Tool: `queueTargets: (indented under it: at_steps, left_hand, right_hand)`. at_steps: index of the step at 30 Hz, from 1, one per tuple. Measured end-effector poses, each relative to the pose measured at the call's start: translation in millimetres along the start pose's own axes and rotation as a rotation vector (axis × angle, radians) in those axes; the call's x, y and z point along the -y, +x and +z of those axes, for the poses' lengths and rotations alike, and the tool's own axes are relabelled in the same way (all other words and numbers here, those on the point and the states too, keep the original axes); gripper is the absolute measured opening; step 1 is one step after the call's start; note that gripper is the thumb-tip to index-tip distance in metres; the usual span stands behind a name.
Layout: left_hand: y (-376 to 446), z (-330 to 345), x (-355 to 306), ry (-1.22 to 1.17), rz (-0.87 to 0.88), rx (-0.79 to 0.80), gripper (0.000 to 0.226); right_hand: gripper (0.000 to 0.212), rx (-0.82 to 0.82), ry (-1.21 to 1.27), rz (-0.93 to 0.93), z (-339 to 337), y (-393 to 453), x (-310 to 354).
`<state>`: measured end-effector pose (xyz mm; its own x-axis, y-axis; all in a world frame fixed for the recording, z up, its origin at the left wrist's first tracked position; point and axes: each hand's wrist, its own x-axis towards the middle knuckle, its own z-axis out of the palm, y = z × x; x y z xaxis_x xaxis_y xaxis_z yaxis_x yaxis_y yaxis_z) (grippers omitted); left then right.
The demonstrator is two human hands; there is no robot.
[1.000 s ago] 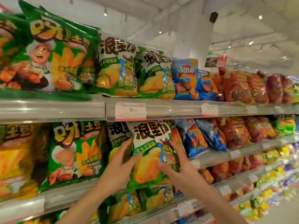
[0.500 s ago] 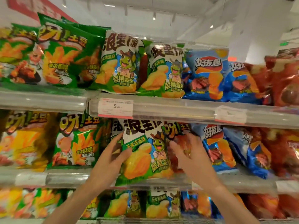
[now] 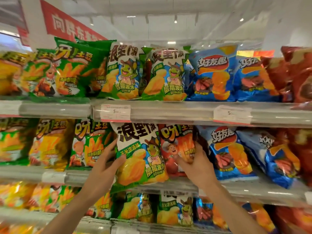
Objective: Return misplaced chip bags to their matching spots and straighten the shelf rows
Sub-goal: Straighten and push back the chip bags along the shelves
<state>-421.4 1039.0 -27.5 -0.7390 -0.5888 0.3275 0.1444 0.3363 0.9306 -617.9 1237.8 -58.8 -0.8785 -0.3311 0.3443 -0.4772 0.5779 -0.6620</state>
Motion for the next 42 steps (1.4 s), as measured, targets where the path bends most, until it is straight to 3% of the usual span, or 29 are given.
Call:
queueTargets:
  at_steps: [8, 16, 23, 30, 33, 37, 39, 42]
  left_hand:
    - [-5.1, -5.5, -4.6, 0.092, 0.025, -0.016, 0.048]
    - [6.5, 37.8, -5.4, 0.101, 0.046, -0.016, 0.05]
    - [24.5, 99.1, -0.5, 0.308, 0.113, -0.048, 0.059]
    - [30.2, 144.3, -6.7, 0.508, -0.058, 0.179, 0.066]
    - [34.9, 140.2, -6.7, 0.479, -0.076, 0.115, 0.072]
    - [13.7, 133.1, -15.0, 0.417, 0.091, -0.037, 0.064]
    - [-1.1, 134.2, -22.6, 0.374, 0.166, 0.069, 0.053]
    - [-23.3, 139.2, -37.8, 0.193, 0.086, 0.346, 0.047]
  right_hand:
    - [0.098, -0.118, -0.138, -0.176, -28.9, 4.1, 15.2]
    - [0.094, -0.139, -0.054, -0.059, -104.4, -26.0, -32.9]
    - [0.111, -0.103, 0.034, 0.053, -149.0, -63.5, -72.8]
    - [0.107, -0.084, 0.069, 0.082, -169.0, -84.4, -82.2]
    - [0.107, -0.088, 0.125, 0.097, -172.4, -86.2, -82.9]
    - [0.104, -0.069, 0.247, 0.102, -169.9, -86.0, -79.3]
    - [0.094, -0.053, 0.322, 0.1, -164.3, -85.5, -72.9]
    - [0.089, -0.002, 0.466, 0.086, -148.7, -87.3, -64.5]
